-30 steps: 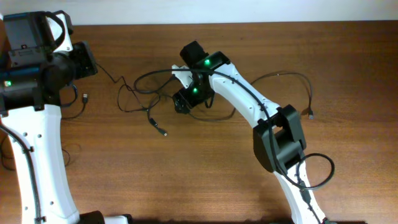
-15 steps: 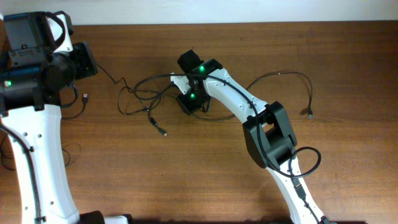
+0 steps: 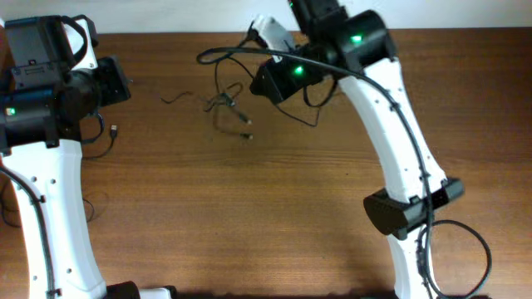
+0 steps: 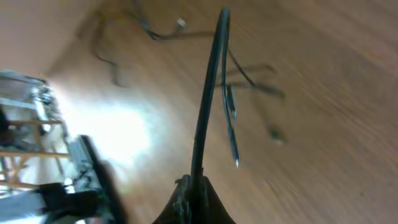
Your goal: Untangle cables
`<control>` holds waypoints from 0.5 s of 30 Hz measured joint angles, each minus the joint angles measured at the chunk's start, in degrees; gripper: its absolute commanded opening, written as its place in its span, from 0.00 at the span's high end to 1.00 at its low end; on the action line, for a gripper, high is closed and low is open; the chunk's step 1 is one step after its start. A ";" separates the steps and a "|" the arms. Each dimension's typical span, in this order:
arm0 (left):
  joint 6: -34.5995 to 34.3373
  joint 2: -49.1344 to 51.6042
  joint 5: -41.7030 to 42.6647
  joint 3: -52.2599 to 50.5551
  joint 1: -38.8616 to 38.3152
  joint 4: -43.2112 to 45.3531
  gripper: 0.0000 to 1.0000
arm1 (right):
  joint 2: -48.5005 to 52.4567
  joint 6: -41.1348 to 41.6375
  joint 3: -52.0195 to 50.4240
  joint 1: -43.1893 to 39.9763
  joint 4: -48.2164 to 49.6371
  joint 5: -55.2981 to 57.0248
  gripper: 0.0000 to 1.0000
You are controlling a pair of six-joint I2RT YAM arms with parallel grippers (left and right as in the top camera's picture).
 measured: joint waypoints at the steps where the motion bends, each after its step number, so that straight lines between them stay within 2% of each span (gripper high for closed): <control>1: 0.00 -0.02 0.00 0.00 0.00 -0.02 1.00 | -0.39 0.90 1.90 -0.15 -0.68 -1.42 0.96; 5: -0.02 0.00 0.00 0.00 0.02 -0.02 1.00 | -0.59 7.17 7.30 -3.52 -1.46 -2.93 0.96; 8: 0.00 -0.02 0.00 0.00 0.02 -0.02 1.00 | -0.59 14.01 7.52 -5.70 -1.09 8.39 0.96; 12: 0.00 -0.02 0.00 0.00 0.02 -0.09 1.00 | -0.59 18.10 7.52 -5.75 0.02 15.10 0.96; 15: -0.02 0.00 0.00 0.00 0.00 -0.28 1.00 | -0.59 26.03 7.52 -6.03 1.79 23.98 0.96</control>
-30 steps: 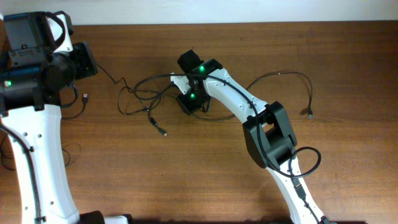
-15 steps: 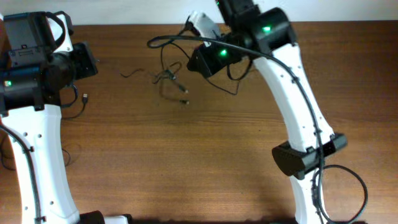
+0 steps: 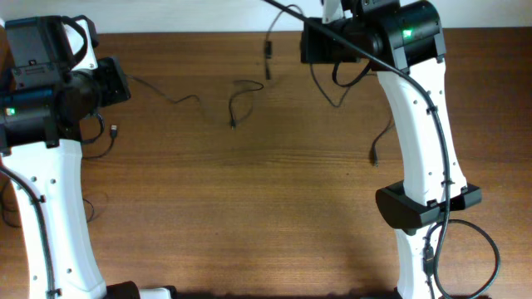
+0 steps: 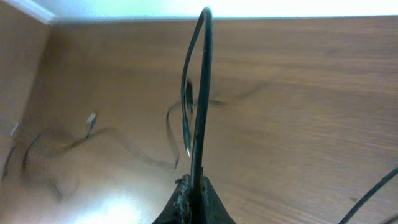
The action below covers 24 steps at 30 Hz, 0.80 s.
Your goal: Untangle cables
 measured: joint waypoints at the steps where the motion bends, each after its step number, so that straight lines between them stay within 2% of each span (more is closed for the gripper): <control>1: 0.02 0.00 0.00 0.00 0.00 -0.04 1.00 | 0.00 1.66 0.00 -0.15 0.74 1.81 0.96; 5: 0.02 -0.02 -1.40 0.00 0.00 -0.11 1.00 | 0.00 6.12 -0.02 -2.29 3.30 4.13 0.96; 9: 1.95 0.07 -6.40 0.59 0.09 4.13 1.00 | 0.00 5.14 -0.02 -5.38 -2.08 4.33 0.96; 11: 3.19 0.61 -9.40 4.46 1.33 6.10 1.00 | 0.00 4.48 -0.02 -7.85 -5.14 4.52 0.96; 14: 4.07 0.79 -17.92 13.79 9.90 11.89 1.00 | 0.00 2.47 -0.02 -9.79 -8.33 4.76 0.96; 17: 4.24 0.39 -24.92 15.76 21.05 18.16 1.00 | 0.00 1.79 -0.02 -9.73 -9.92 4.74 0.96; 21: 0.70 2.08 -28.89 15.76 34.93 18.36 1.00 | 0.00 0.46 -0.02 -9.73 -11.13 4.76 0.96; 24: -1.42 3.85 -27.65 15.76 38.21 14.80 1.00 | 0.00 0.24 -0.02 -9.73 -11.10 4.76 0.96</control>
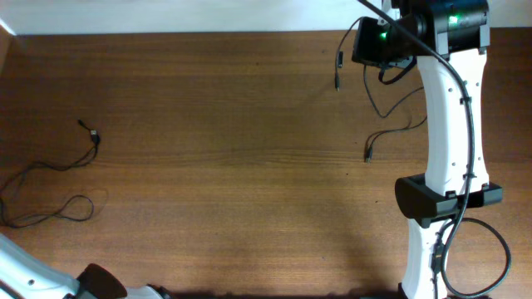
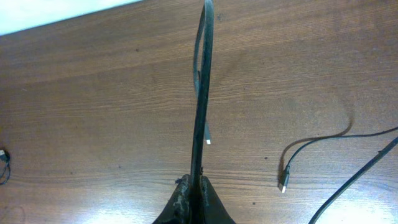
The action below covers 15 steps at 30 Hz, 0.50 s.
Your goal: Untangle cables
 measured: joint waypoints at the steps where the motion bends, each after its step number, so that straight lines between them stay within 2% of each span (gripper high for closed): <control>1: -0.24 0.26 1.44 0.00 -0.22 -1.90 1.00 | 0.00 -0.04 0.00 0.00 0.00 0.00 0.96; 5: -0.66 1.92 4.66 0.07 -2.93 -10.19 1.00 | 0.00 -0.02 0.00 0.00 -0.02 -0.02 0.96; 9: -0.83 8.48 6.47 -0.13 -6.40 -19.76 1.00 | 0.00 -0.04 0.00 0.00 -0.02 0.00 0.96; 14: -0.83 16.24 7.13 -3.89 -12.98 -18.84 0.99 | 0.00 -0.04 0.00 0.00 -0.02 -0.02 0.96; 15: -0.83 17.66 7.23 -3.89 -13.90 -17.79 0.80 | 0.00 -0.02 0.00 0.00 -0.02 0.00 0.96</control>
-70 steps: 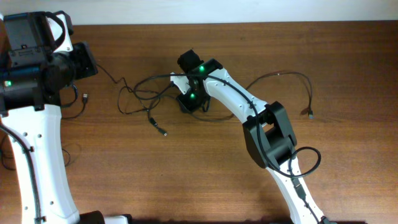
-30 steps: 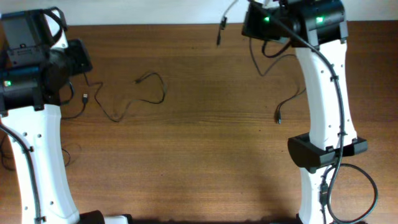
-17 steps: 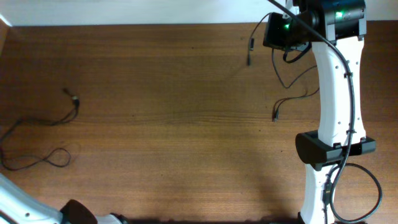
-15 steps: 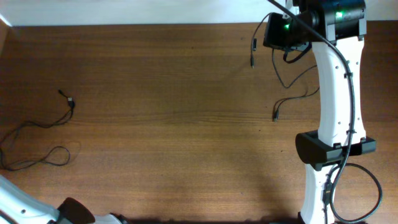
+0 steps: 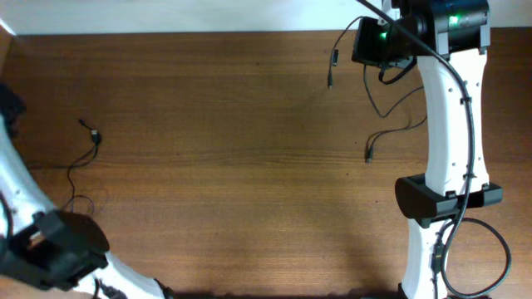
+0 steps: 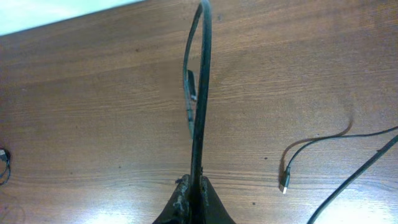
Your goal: Untangle cables
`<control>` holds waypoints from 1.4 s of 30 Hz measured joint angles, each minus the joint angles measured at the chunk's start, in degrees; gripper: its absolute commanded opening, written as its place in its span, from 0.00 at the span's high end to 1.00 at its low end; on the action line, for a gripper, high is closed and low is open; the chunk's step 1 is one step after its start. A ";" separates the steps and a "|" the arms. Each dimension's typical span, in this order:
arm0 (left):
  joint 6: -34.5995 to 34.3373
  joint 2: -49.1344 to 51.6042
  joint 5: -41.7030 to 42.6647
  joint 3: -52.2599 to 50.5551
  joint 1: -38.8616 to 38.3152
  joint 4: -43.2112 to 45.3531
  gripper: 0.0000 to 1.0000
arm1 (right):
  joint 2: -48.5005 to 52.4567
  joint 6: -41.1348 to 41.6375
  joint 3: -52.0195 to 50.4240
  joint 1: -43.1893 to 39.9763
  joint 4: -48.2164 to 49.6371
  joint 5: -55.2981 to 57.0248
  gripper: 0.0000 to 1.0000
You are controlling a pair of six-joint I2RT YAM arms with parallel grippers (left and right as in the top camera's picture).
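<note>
My right gripper (image 6: pixel 198 182) is shut on a black cable (image 6: pixel 200 93) at the back right of the table (image 5: pixel 249 208). The cable rises in a loop from the jaws, and its free end with a plug (image 5: pixel 332 65) hangs in the air to the left of the gripper (image 5: pixel 366 43). Another cable end with a USB plug (image 6: pixel 285 182) lies on the wood to the right, also seen as the USB plug (image 5: pixel 368 154) from overhead. A separate thin cable (image 5: pixel 83 158) lies at the far left. The left arm's elbow (image 5: pixel 51 245) shows at lower left; its gripper is out of view.
The right arm's white link and black joint (image 5: pixel 445 195) stand over the table's right side, with its own supply cable looped at the bottom right (image 5: pixel 465 249). A white wall edge runs along the back.
The hanging end of the held cable has swung a little to the left. The left arm's elbow and link now show at lower left, covering the lower loop of the left cable.
First the cables lay tangled at the back middle, with my right gripper shut on one above them and the left arm at the far left. Then the gripper was farther right and the cables stretched out. Now one cable lies alone at left, the held one at back right.
</note>
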 measured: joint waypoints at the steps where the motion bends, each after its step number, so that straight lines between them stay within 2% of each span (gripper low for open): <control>1: 0.02 1.97 0.07 0.00 -0.96 1.68 0.51 | 0.00 0.00 0.00 0.00 0.00 -0.02 0.96; 2: 0.35 3.67 0.09 0.00 -1.49 2.38 0.01 | 0.00 -0.02 -0.04 0.00 0.00 0.00 0.96; 8: -0.39 9.70 0.76 -0.44 -1.70 2.71 0.01 | 0.00 -0.02 -0.17 0.00 0.00 0.00 0.96; 11: 0.61 9.70 4.92 -0.39 -1.70 1.14 0.01 | 0.00 0.00 -0.20 0.00 0.02 0.00 0.96; 15: 11.76 9.70 20.46 -0.20 -1.66 -7.15 0.01 | 0.00 -0.02 -0.24 0.00 0.00 -0.02 0.96; 18: 22.18 9.70 32.24 -0.20 -1.73 -7.98 0.00 | 0.00 -0.02 -0.26 0.00 0.02 0.00 0.96; 19: 23.47 9.70 33.73 -0.20 -1.70 -7.74 0.05 | 0.00 -0.07 -0.26 0.00 0.00 -0.02 0.96; 23: 26.21 9.70 36.28 -0.20 -1.70 -5.62 0.41 | 0.00 -0.02 -0.26 0.00 0.00 0.00 0.96; 24: 26.36 9.70 36.61 -0.20 -1.70 -4.85 0.46 | 0.00 -0.04 -0.26 0.04 0.02 0.00 0.96; 27: 26.36 9.73 36.81 -0.20 -1.70 -3.69 0.54 | 0.00 -0.02 -0.26 0.33 0.02 0.00 0.96; 29: 25.94 10.12 36.81 -0.20 -1.70 -3.67 0.67 | 0.00 -0.02 -0.26 0.85 0.00 0.00 0.96; 34: 24.20 13.42 36.81 -0.20 -1.70 -3.63 0.67 | 0.00 -0.02 -0.26 0.98 0.00 0.00 0.96; 38: 23.15 13.25 38.95 -0.17 -1.84 -3.54 0.63 | 0.00 0.00 -0.26 0.98 0.00 0.00 0.96; 42: 22.97 6.88 43.04 -0.17 -5.14 -3.80 0.59 | 0.00 0.00 -1.64 1.44 0.02 -0.55 0.96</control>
